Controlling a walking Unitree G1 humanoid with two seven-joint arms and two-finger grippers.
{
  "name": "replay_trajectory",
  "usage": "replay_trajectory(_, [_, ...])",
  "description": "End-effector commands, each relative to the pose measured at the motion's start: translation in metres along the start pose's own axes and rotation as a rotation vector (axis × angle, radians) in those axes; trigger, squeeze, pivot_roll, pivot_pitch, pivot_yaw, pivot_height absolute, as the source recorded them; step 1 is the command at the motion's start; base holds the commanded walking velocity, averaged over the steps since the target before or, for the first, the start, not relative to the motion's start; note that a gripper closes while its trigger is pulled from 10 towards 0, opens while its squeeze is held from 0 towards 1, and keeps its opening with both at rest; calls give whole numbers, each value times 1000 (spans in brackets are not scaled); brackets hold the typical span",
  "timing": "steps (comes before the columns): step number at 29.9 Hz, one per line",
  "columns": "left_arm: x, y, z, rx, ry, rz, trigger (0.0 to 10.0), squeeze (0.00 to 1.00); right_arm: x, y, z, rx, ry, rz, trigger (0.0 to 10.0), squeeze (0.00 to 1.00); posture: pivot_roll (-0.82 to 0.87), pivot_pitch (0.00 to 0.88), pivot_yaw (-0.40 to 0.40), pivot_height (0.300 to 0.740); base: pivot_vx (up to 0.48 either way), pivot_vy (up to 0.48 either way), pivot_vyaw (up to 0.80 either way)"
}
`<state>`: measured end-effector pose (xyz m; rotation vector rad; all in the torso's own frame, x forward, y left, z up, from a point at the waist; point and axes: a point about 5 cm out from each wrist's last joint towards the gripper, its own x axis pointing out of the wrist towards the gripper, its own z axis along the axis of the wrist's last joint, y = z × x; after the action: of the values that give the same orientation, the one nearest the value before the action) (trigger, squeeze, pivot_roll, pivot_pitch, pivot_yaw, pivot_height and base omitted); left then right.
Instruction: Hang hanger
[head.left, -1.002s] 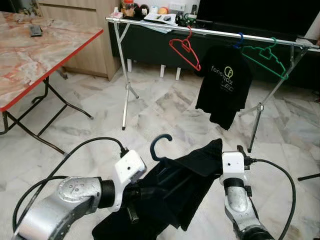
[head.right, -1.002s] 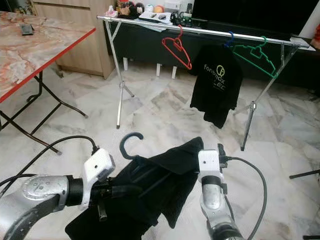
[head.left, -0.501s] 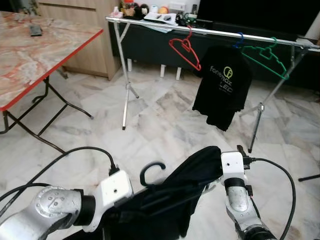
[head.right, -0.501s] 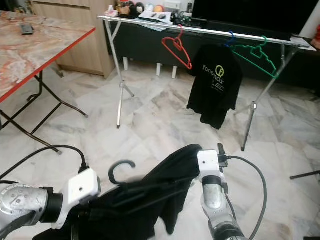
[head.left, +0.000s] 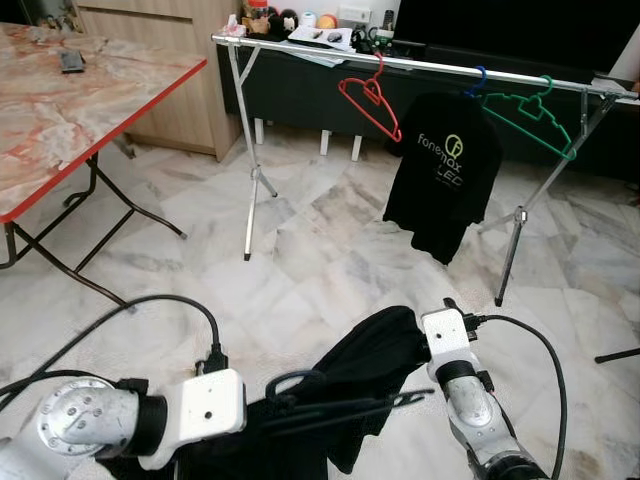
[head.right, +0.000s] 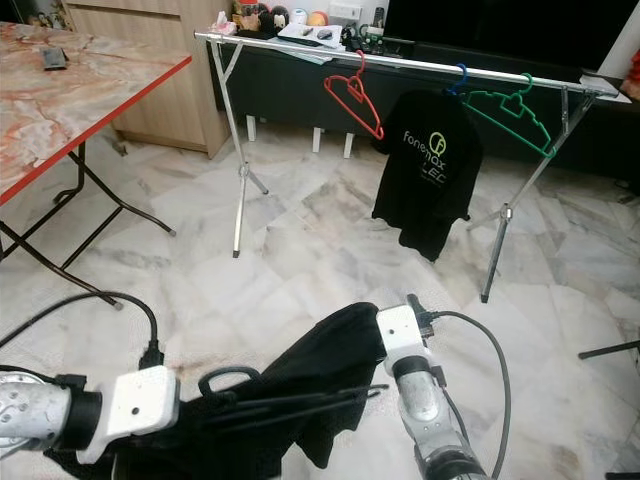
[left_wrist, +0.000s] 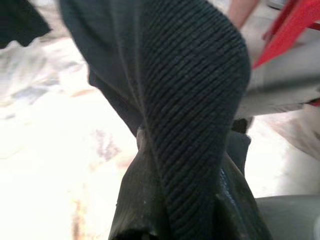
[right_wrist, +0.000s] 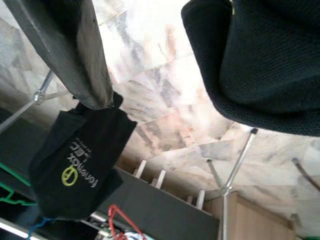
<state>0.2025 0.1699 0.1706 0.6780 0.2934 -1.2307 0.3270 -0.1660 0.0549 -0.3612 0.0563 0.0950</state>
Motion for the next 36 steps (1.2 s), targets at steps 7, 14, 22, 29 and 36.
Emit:
replay_trajectory(7, [-10, -8, 4, 76, -74, -95, 10000, 0, -2, -6, -8, 37, 54, 0, 10000, 0, 214, 124, -79, 740, 0, 0, 0])
replay_trajectory(14, [-2, -9, -3, 127, -15, -114, 10000, 0, -3, -3, -10, 55, 77, 60, 10000, 129, 208, 125, -81, 740, 0, 0, 0])
replay_trajectory(22, [3, -8, -7, 175, 16, -110, 10000, 0, -15, 35, -30, 24, 254, 454, 10000, 1000, 207, 127, -79, 740, 0, 0, 0])
replay_trajectory(29, [7, -11, -14, 208, 67, -128, 10000, 0, -36, 54, -51, -36, 449, 750, 10000, 1000, 205, 129, -79, 740, 0, 0, 0])
replay_trajectory(36, [13, -14, -21, 220, 99, -128, 10000, 0, -47, 56, -61, 14, 543, 846, 10000, 0, 205, 130, -79, 740, 0, 0, 0])
